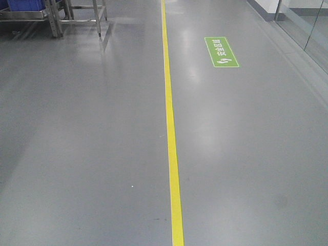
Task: Move and align brake pads A on conveyor
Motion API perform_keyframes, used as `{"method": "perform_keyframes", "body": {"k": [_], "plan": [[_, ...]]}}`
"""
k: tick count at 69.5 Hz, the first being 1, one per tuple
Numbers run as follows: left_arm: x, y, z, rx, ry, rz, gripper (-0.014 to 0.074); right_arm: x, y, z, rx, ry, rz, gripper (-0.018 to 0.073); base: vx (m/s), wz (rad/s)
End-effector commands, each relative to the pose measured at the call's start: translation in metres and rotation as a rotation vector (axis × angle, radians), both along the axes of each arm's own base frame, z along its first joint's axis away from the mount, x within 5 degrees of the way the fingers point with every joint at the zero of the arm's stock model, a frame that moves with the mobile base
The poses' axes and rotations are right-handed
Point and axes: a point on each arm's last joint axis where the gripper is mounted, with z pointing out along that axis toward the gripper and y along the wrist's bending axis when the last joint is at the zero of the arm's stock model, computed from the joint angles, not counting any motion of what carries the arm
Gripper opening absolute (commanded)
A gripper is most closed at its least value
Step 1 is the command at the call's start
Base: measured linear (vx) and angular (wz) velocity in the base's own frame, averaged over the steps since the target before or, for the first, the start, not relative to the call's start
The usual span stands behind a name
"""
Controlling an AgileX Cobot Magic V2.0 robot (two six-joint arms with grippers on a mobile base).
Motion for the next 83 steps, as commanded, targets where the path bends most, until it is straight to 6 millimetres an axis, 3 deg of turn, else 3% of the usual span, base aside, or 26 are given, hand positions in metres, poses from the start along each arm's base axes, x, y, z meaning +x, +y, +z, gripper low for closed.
{"method": "perform_keyframes", "body": {"k": [1, 46, 83], "plan": [[0.0029, -0.0009, 0.0116, -0.009, -0.073, -0.009, 0.0575, 0.003, -0.0005, 0.0137, -0.011, -0.09, -0.001, 0.0582, 0.05, 0.01], [0.0029, -0.0009, 0.0116, -0.009, -0.073, -0.009, 0.0575, 0.003, -0.0005, 0.0137, -0.011, -0.09, -0.001, 0.0582, 0.11, -0.12], [0.0029, -0.0009, 0.0116, -0.009, -0.073, -0.009, 0.0575, 0.003, -0.0005, 0.0137, -0.011, -0.09, -0.001, 0.0582, 0.34, -0.01]]}}
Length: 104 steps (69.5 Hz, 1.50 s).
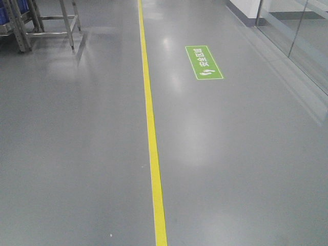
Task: Move and align brake pads A on conveyor
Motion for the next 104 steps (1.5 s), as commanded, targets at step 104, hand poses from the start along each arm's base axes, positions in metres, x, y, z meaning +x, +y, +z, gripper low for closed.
{"method": "perform_keyframes", "body": {"k": [104], "plan": [[0.0029, -0.0009, 0.0116, -0.009, -0.073, -0.009, 0.0575, 0.003, -0.0005, 0.0137, -0.011, -0.09, -0.001, 0.0582, 0.61, 0.06]]}}
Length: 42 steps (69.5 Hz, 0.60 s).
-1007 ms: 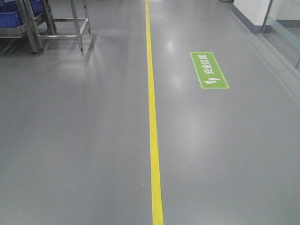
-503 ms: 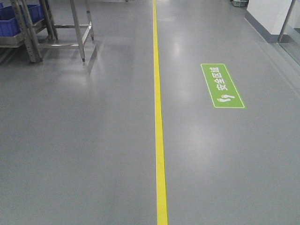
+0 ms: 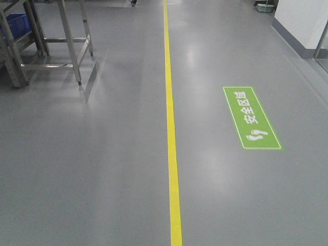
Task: Move and align brake pads A on conveyor
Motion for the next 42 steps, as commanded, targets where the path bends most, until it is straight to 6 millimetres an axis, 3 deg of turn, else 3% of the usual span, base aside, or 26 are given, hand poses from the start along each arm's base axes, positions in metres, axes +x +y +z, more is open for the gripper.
{"method": "perform_keyframes", "body": {"k": [1, 42], "plan": [[0.0029, -0.0009, 0.0116, -0.009, -0.073, -0.009, 0.0575, 0.003, -0.0005, 0.0137, -0.011, -0.09, -0.001, 0.0582, 0.74, -0.03], [0.0029, -0.0009, 0.0116, -0.009, -0.073, -0.009, 0.0575, 0.003, -0.0004, 0.0136, -0.011, -0.09, -0.001, 0.0582, 0.76, -0.01]]}}
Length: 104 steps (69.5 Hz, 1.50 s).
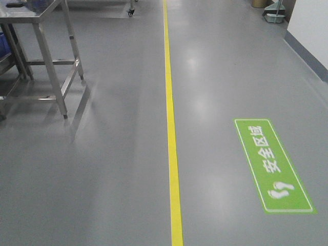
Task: Move and align brake pads A on conveyor
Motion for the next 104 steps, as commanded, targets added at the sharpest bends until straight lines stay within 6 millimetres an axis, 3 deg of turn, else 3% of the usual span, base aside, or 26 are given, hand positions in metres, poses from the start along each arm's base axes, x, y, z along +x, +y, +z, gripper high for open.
{"method": "perform_keyframes", "body": {"k": [1, 104], "plan": [[0.0029, -0.0009, 0.0116, -0.009, -0.073, -0.009, 0.0575, 0.003, -0.0004, 0.0136, -0.011, -0.09, -0.001, 0.0582, 0.77, 0.03], [0.0028, -0.0009, 0.0114, -0.009, -0.07, -0.009, 0.0575, 0.003, -0.0004, 0.0137, -0.01, -0.09, -0.001, 0.0582, 0.76, 0.0]]}}
